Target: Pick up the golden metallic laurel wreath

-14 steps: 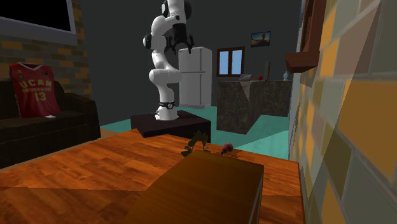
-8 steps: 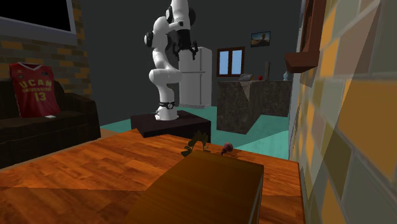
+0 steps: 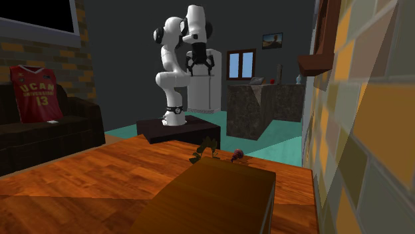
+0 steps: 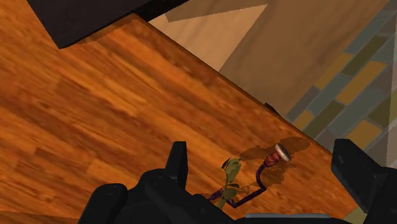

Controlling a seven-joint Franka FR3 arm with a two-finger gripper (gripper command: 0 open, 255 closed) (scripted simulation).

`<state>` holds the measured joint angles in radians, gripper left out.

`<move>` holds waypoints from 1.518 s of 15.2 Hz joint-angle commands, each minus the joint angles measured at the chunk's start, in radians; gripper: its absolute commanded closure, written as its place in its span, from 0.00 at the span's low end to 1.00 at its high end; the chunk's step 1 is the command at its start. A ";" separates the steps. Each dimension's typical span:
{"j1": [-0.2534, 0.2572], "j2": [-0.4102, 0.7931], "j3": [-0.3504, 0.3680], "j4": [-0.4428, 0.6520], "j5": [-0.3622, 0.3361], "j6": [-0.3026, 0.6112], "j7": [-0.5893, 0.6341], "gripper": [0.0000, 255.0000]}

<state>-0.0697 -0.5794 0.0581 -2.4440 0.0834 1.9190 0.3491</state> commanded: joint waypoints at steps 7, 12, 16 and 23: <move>-0.052 0.266 0.058 0.022 -0.061 0.287 0.153 0.00; -0.088 0.452 0.080 0.089 -0.140 0.426 0.272 0.00; -0.107 0.604 0.080 0.168 -0.226 0.508 0.381 0.00; -0.099 0.863 0.027 0.355 -0.370 0.594 0.563 0.00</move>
<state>-0.1728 0.2479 0.0940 -2.1204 -0.2677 2.5063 0.8846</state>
